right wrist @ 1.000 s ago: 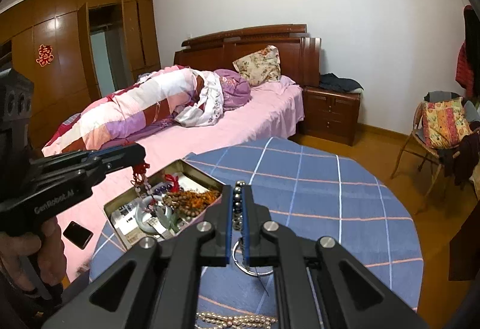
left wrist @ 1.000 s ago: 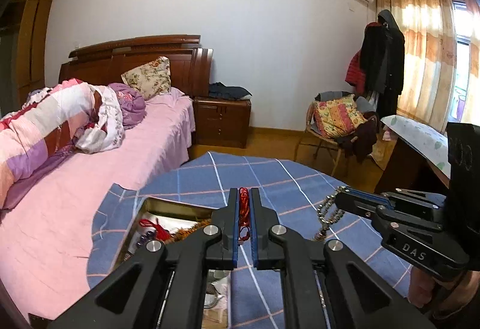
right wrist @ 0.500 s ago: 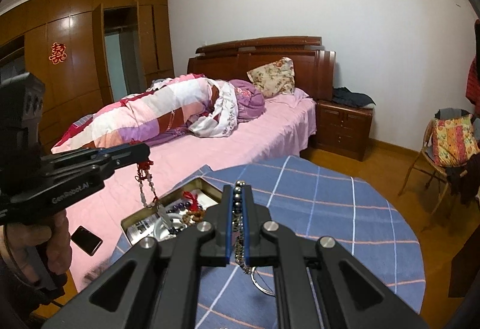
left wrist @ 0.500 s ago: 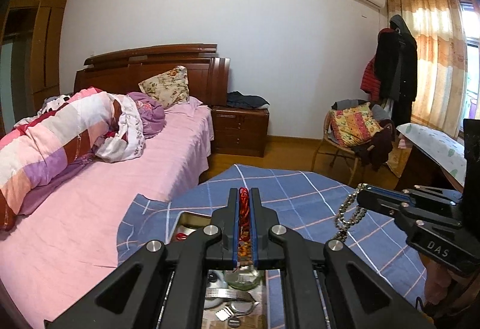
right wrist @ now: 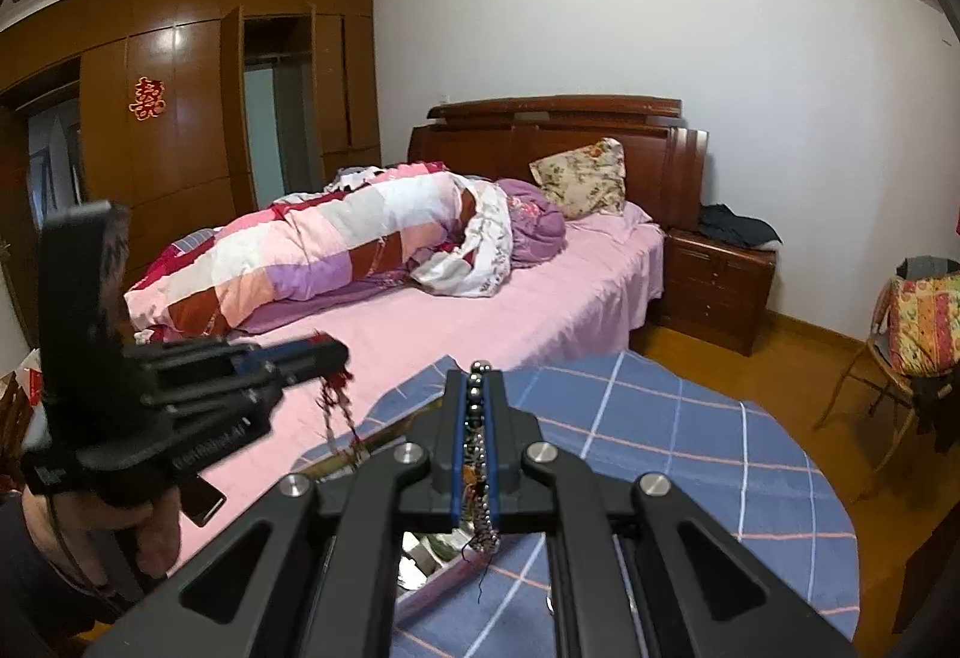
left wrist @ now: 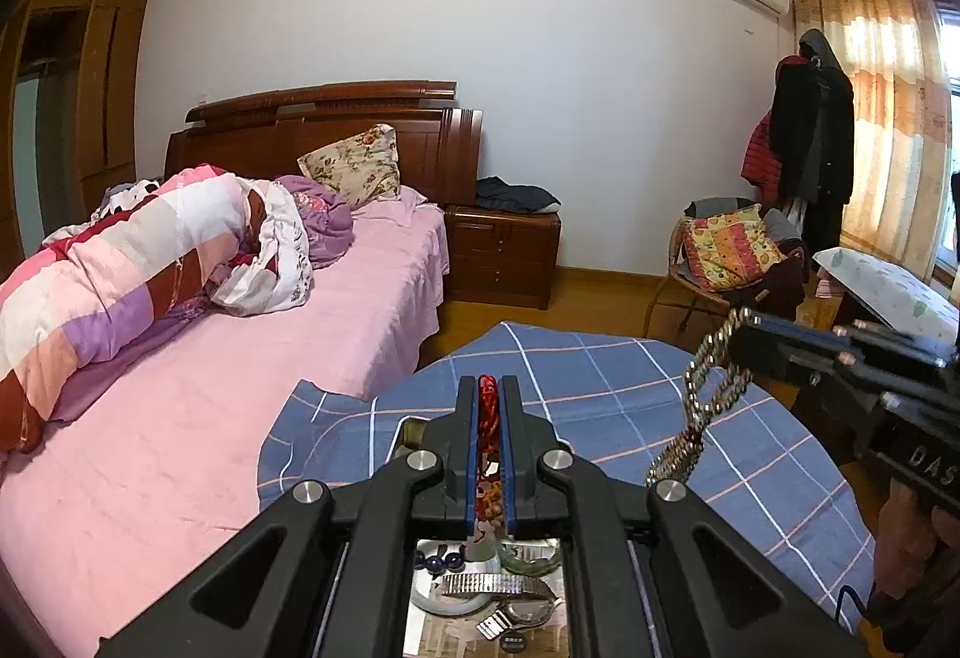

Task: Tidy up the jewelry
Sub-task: 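Carry the red cord and gold bead chain over the tin with both tools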

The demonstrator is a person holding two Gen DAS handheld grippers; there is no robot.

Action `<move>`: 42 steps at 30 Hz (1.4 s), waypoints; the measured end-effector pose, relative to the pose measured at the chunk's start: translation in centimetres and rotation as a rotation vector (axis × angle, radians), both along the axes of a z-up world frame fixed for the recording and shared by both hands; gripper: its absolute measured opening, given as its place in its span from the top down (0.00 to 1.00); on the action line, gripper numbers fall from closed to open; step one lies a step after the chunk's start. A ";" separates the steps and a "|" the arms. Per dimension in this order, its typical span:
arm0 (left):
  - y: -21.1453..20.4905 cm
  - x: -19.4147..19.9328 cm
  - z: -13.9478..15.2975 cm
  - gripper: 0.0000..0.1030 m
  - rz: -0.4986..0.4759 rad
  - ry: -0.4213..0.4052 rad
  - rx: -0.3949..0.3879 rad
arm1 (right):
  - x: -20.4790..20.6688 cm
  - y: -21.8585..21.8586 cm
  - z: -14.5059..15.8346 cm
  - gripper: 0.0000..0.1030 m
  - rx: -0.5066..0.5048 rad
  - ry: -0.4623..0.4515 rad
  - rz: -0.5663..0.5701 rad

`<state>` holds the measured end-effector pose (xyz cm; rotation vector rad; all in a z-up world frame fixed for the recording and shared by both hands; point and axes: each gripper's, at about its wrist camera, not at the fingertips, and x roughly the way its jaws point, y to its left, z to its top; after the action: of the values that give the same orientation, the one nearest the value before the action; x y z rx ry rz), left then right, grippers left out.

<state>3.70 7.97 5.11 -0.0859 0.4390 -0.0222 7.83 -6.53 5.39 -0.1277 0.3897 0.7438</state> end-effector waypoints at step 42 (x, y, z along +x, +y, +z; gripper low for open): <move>2.3 1.4 -6.1 0.95 0.034 0.170 -0.048 | 2.3 6.1 -8.0 0.93 -0.121 0.211 0.094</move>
<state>5.07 10.30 -1.03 -0.1431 0.6071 0.0085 10.09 -0.39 -2.58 -0.1827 0.6339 0.8295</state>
